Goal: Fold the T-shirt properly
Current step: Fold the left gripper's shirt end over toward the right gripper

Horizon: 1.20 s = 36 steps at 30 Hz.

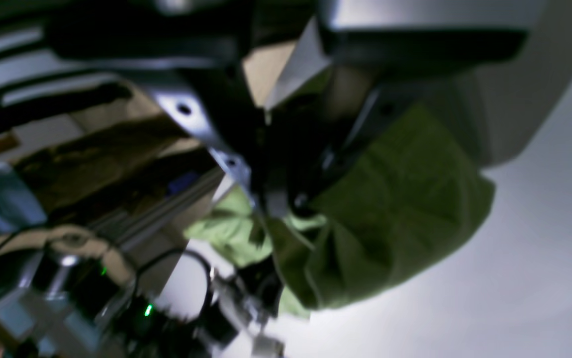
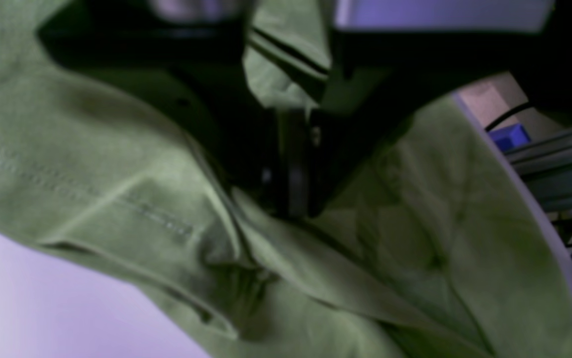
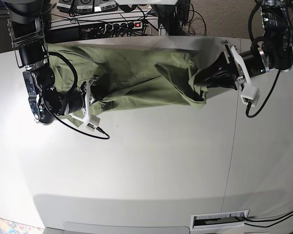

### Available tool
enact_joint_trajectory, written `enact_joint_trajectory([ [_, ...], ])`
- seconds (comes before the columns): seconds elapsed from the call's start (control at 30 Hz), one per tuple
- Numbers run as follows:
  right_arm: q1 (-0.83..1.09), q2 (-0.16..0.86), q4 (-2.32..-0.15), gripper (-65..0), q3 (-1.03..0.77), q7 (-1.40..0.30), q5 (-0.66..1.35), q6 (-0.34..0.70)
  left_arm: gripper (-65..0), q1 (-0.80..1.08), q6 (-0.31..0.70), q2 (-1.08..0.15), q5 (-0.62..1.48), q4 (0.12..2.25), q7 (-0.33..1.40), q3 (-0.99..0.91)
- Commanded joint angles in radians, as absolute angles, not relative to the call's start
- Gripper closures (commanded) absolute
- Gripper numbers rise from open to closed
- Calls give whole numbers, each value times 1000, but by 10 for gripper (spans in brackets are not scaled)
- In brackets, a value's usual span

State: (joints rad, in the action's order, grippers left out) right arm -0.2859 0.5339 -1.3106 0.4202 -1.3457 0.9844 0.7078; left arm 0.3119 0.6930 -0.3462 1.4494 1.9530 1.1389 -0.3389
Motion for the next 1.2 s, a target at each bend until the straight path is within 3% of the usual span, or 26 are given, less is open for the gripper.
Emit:
enact_joint_trajectory([
  [0.0, -280, 540, -1304, -44, 431, -1396, 889, 698, 0, 305, 698, -344, 1471, 1968, 1109, -331],
  [0.23, -280, 540, -1304, -44, 430, -1396, 889, 698, 0, 305, 698, -250, 1354, 1959, 1087, -133],
  [0.5, -280, 540, -1304, -44, 430, -1396, 889, 698, 0, 290, 698, -227, 882, 1959, 781, 121],
  [0.63, -280, 540, -1304, -44, 430, -1396, 890, 698, -8, 279, 698, -227, 756, 1959, 729, 177],
  [0.73, -280, 540, -1304, -44, 430, -1396, 890, 698, -222, 279, 698, -228, 683, 1959, 678, 179],
  [0.77, -280, 540, -1306, -44, 430, -1396, 890, 698, -251, 277, 698, -228, 662, 1959, 667, 178],
  [1.03, -280, 543, -1386, -44, 430, -1396, 892, 698, -239, 249, 698, -236, 569, 1959, 694, 151],
  [1.17, -279, 555, -1417, -44, 397, -1396, 889, 698, -107, 249, 698, -253, 568, 1959, 723, 120],
])
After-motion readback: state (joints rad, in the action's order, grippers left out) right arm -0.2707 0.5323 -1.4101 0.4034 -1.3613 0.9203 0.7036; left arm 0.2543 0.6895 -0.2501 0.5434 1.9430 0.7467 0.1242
